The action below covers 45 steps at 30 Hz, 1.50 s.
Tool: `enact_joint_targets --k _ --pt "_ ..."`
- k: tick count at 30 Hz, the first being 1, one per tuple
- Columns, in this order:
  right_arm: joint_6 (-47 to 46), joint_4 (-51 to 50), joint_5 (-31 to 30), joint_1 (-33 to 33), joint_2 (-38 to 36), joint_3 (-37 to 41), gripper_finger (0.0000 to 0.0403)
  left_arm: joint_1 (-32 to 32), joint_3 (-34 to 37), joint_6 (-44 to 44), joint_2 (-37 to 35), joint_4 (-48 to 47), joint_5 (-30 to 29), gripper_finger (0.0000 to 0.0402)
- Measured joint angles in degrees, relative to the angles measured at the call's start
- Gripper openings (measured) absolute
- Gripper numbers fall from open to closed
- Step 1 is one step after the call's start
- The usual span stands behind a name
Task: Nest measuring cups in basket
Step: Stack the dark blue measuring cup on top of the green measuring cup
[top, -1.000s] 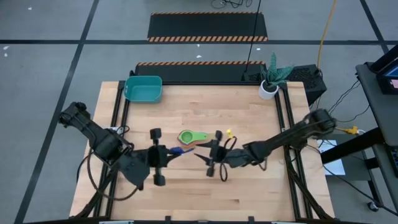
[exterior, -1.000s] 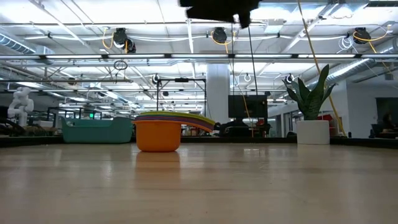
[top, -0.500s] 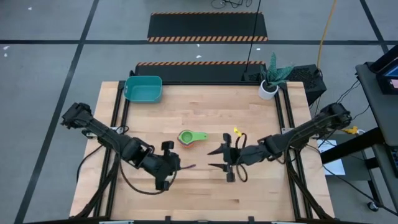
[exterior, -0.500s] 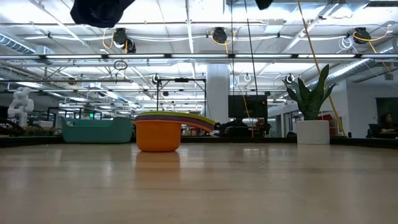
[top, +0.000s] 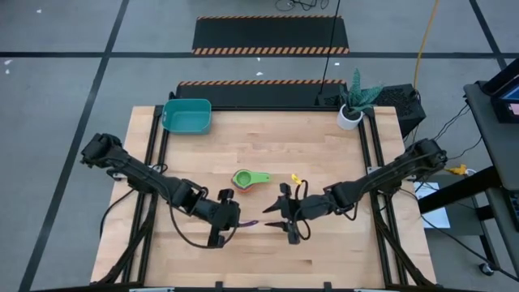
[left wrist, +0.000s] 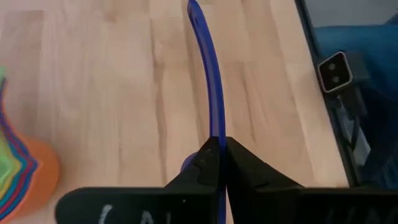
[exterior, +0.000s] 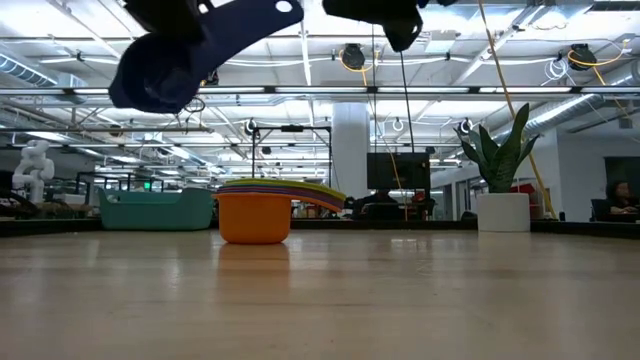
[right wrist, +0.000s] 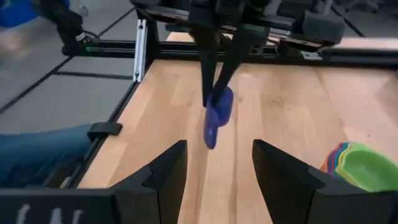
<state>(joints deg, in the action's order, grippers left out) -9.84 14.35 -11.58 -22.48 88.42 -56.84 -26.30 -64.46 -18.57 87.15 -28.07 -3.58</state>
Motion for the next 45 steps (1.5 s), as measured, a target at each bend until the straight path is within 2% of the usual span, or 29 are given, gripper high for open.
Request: enact_joint_targets --k 5,12,17,23,27,33,40,42,45 --pt "-5.7 2.8 5.9 2.4 3.1 0.0 0.0176 -0.1 1.6 0.4 0.0 2.6 1.0 0.001" --pt "-6.0 11.5 14.8 4.8 8.5 0.0 0.0176 -0.1 1.7 0.4 0.0 2.8 1.2 0.0006" --pt "-6.0 11.9 14.6 5.3 9.5 -0.4 0.0176 0.0 1.7 0.4 0.0 2.7 1.3 0.0016" --pt "-5.7 12.0 14.6 5.3 11.5 -2.2 0.0172 0.9 1.7 0.3 0.0 2.7 1.5 0.0007" --pt "-5.4 12.0 14.7 5.4 12.9 -3.9 0.0146 1.3 1.7 0.2 0.0 2.7 1.6 0.0017" --pt "-4.9 12.0 14.9 5.7 12.9 -4.4 0.0087 1.3 1.7 0.3 0.0 2.7 2.2 0.0007" --pt "-5.3 10.4 16.2 6.1 12.8 -4.4 0.0027 1.3 1.7 0.4 0.0 2.6 2.2 0.0022" --pt "-5.3 10.5 16.3 6.3 12.7 -4.4 0.0009 1.3 1.7 0.4 0.0 2.6 1.2 0.0019" --pt "-5.3 10.3 16.1 6.4 12.6 -4.4 0.0006 0.9 1.8 1.1 0.0 2.7 -2.2 0.0026"
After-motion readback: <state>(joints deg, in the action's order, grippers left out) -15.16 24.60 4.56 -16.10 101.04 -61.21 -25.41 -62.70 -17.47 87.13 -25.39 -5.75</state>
